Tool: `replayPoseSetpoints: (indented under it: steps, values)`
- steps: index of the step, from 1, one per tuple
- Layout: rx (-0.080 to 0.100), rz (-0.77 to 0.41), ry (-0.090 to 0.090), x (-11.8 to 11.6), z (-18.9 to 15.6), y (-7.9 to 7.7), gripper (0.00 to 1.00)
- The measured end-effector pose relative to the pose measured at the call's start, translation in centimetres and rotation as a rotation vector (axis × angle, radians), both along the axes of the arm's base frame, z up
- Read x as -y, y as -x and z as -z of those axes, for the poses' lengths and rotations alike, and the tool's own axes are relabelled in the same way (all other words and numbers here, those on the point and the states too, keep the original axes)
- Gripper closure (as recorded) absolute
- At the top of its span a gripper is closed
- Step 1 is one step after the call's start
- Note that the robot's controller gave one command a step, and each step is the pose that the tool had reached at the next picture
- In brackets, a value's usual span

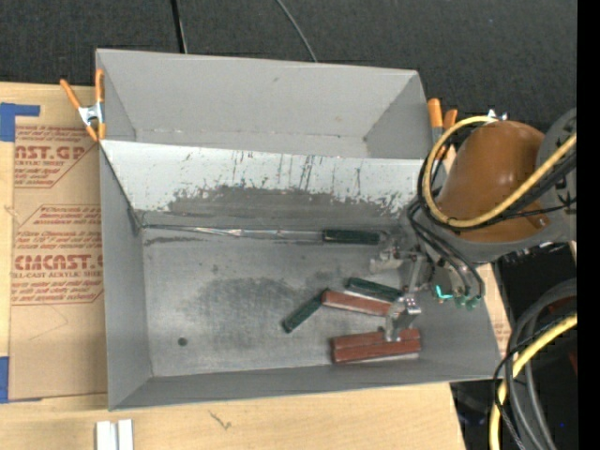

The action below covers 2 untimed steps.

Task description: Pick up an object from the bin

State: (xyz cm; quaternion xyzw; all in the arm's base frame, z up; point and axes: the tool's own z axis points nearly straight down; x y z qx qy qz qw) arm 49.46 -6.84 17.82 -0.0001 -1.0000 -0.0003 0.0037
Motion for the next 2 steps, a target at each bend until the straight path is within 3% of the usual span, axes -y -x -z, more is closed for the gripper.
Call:
replayPoseSetpoints:
  steps: [1, 2]
  values:
    - [0.008, -0.001, 0.001, 0.0, -0.4, -0.2, 0.0]
    - [0.015, 0.057, 0.001, 1.8, 6.0, -3.7, 0.0]
